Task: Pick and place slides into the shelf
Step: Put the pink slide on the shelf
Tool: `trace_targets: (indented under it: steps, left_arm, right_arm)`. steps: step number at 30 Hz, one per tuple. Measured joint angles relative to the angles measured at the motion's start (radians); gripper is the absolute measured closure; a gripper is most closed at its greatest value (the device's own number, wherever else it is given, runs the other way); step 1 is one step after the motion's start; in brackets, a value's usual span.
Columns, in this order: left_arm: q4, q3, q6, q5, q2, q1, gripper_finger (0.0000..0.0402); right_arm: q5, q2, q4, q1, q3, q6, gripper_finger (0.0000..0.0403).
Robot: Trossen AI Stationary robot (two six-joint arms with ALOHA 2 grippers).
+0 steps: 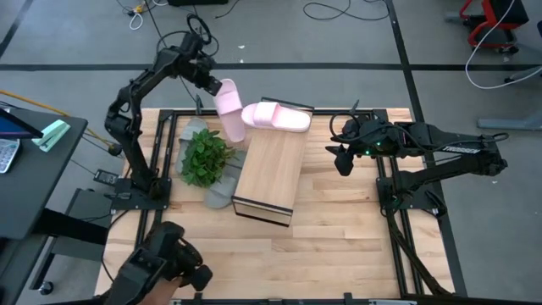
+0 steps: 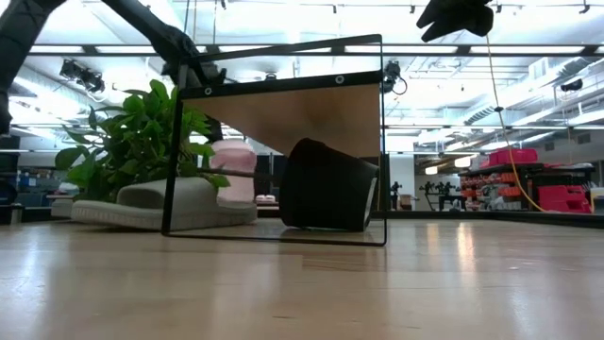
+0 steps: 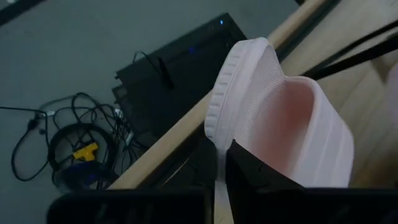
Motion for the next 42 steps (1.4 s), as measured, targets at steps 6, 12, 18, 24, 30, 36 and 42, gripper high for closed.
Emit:
trace_targets:
  steps: [6,12,18,24,30,36,42]
  left_arm:
    - [-0.008,0.000,-0.047,-0.016,-0.093,-0.001,0.0383]
    - [-0.036,0.000,-0.072,-0.084,-0.178,0.000,0.0383]
    - [-0.057,0.000,-0.083,-0.155,-0.260,0.000,0.0383]
    - [-0.048,0.000,-0.176,-0.156,-0.361,-0.001,0.0383]
    - [0.000,0.000,-0.328,-0.161,-0.484,-0.002,0.0383]
    - [0.094,0.001,-0.501,-0.161,-0.599,-0.064,0.0383]
    - [0.119,0.001,-0.662,-0.209,-0.675,-0.187,0.0383]
  right_arm:
    - [0.018,0.000,0.068,0.000,0.000,-0.075,0.0224]
    - [0.018,0.000,0.144,0.000,0.000,-0.140,0.0224]
    - [0.018,0.000,0.182,0.000,0.000,-0.188,0.0224]
    - [0.020,0.000,0.288,0.000,0.000,-0.264,0.0224]
    - [0.065,0.013,0.395,-0.001,0.000,-0.350,0.0224]
    - [0.072,0.051,0.489,-0.001,0.000,-0.401,0.0224]
    - [0.071,0.081,0.510,-0.001,0.000,-0.423,0.0224]
